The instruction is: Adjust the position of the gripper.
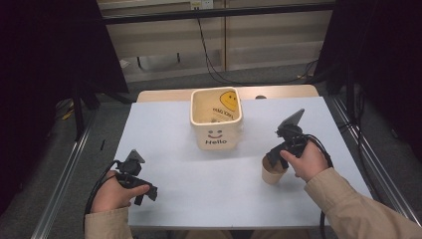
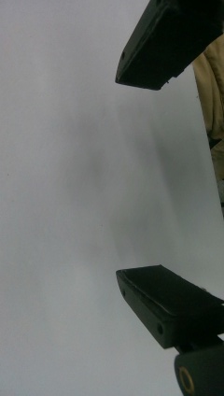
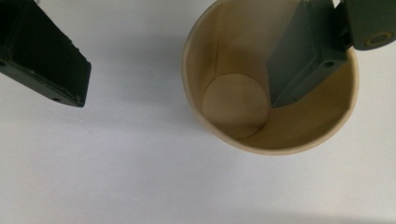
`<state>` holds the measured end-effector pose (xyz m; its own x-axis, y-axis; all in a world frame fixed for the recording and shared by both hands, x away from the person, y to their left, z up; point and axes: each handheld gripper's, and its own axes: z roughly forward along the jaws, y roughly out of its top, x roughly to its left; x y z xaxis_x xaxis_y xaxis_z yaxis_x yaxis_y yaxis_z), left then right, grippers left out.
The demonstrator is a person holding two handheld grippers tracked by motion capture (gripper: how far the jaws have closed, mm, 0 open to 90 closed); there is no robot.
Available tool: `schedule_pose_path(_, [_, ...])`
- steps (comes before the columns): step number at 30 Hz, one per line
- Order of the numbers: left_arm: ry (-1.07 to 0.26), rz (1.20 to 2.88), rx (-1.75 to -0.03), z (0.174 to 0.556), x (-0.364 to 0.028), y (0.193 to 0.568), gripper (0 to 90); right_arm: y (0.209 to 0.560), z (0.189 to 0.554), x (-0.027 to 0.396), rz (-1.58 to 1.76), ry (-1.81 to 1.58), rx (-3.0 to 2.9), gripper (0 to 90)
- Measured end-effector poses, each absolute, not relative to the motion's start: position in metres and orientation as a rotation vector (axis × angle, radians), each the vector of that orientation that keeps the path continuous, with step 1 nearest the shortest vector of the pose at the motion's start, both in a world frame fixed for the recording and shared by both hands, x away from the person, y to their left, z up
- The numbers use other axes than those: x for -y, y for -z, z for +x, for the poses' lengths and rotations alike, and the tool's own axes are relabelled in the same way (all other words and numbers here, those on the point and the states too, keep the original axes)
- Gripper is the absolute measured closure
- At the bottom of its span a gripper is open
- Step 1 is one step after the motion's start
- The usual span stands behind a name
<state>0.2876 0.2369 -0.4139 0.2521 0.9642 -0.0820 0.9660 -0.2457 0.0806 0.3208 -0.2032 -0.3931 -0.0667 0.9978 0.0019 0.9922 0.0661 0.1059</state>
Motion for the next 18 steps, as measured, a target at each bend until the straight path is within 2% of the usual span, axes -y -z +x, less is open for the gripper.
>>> schedule_pose_path(18, [0.042, 2.401, -1.844, 0.289, -0.235, 0.413, 6.3, 0.376, 0.322, 0.201, 2.081, -0.151, -2.248, 6.0])
